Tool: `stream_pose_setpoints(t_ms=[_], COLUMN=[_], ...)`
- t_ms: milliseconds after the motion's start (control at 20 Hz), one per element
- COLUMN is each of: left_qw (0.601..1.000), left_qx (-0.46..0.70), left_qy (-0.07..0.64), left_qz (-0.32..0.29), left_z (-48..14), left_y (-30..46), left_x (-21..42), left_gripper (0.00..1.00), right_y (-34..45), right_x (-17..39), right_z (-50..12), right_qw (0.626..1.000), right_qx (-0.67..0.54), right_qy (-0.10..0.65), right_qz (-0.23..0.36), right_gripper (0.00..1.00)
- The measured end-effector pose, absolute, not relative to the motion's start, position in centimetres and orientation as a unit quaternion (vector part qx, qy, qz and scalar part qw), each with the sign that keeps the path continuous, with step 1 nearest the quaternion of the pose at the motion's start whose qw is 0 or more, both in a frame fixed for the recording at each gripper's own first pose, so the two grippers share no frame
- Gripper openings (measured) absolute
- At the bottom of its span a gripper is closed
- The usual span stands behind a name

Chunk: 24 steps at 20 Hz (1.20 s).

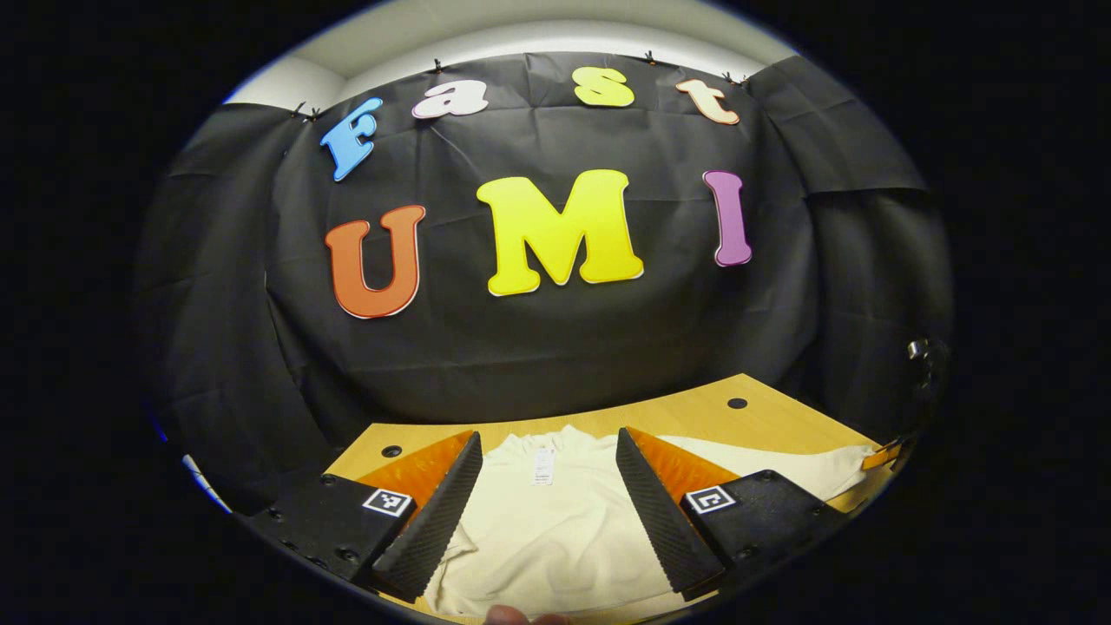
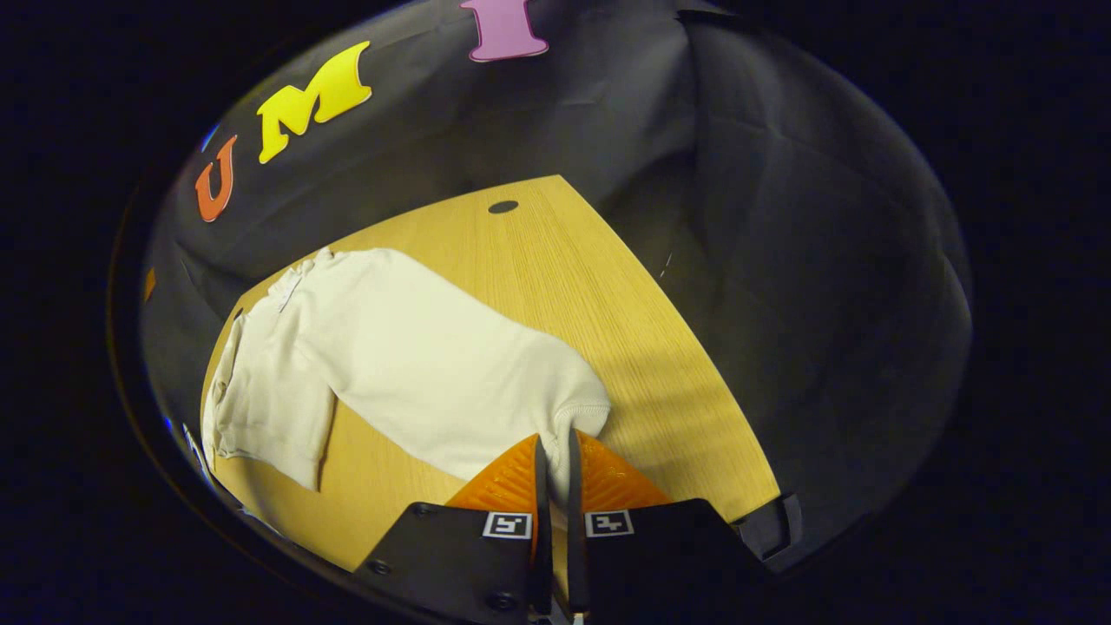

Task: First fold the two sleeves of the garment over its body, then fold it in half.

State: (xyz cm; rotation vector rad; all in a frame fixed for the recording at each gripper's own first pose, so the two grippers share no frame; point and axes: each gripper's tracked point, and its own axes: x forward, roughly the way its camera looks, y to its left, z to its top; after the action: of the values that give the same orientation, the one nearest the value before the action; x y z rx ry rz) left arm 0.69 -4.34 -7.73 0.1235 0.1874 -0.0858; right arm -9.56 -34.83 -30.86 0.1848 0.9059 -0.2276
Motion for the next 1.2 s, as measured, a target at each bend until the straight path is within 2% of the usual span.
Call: stream_pose_setpoints(t_ms=[300,450,500,650,700,950,1200], left_qw=[0.994,0.994,0.993,0.992,0.991,0.984,0.971], left_qx=[0.033,0.029,0.030,0.025,0.024,0.003,-0.002], left_qy=[0.100,0.104,0.107,0.113,0.116,0.124,0.134], left_qz=[-0.004,0.022,0.030,0.051,0.062,0.127,0.198], left_z=[-8.8,-9.3,-9.5,-9.8,-9.9,-10.5,-11.3], left_y=[0.0,2.9,3.8,6.5,7.6,13.5,19.8], left_x=[0.1,-0.5,-0.8,-2.0,-2.3,-4.5,-7.6], left_gripper=[0.98,0.98,0.98,0.98,0.98,0.98,0.98], right_y=[-29.4,-24.7,-22.9,-17.0,-14.7,-3.4,7.2], right_x=[-2.2,2.0,3.2,7.4,9.0,14.9,18.2], right_z=[-20.2,-15.9,-14.5,-11.7,-10.9,-9.7,-13.8], right_qw=[0.927,0.941,0.945,0.952,0.953,0.948,0.930], right_qx=[0.068,0.053,0.047,0.040,0.038,-0.005,-0.026], right_qy=[0.364,0.333,0.323,0.299,0.293,0.276,0.293], right_qz=[-0.060,-0.017,-0.002,0.047,0.065,0.157,0.219], right_gripper=[0.08,0.05,0.08,0.05,0.07,0.07,0.05])
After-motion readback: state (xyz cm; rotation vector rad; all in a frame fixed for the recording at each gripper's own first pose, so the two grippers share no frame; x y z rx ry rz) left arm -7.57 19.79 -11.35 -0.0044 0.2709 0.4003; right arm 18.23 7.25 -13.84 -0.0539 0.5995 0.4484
